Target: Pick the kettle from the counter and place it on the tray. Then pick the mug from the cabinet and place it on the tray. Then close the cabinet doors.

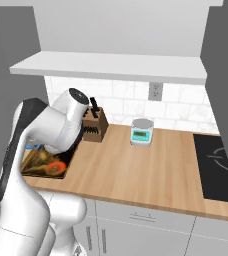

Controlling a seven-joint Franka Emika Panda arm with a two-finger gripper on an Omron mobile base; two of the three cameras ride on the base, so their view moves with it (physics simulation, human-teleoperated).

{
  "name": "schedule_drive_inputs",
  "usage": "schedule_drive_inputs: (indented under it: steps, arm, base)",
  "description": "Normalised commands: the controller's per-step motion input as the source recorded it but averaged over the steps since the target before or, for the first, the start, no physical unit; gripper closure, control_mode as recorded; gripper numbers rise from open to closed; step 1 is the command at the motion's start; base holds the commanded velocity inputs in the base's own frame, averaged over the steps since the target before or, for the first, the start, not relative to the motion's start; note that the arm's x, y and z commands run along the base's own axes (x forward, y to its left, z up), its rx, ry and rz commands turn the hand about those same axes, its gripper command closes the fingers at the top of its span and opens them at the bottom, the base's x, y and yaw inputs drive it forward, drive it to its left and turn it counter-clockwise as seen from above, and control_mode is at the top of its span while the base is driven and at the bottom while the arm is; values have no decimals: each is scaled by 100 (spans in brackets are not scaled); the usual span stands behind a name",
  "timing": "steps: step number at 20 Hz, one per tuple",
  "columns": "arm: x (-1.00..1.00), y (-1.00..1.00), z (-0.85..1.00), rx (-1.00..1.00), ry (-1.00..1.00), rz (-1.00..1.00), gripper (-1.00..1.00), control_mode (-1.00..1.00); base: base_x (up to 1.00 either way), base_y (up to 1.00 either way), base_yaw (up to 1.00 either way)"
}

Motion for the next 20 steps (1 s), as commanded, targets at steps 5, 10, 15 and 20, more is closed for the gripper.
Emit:
schedule_drive_inputs:
  steps: [5, 10, 15, 20]
  arm:
    - [28, 48, -80, -34, 0, 37, 100, -100]
    - [46, 15, -55, -2, 0, 19, 100, -100]
    - [52, 3, -45, 3, 0, 8, 100, -100]
    - [53, 10, -43, 1, 0, 0, 100, -100]
  base:
    - [0, 0, 0]
    - [0, 0, 0]
    - [0, 0, 0]
    - [0, 0, 0]
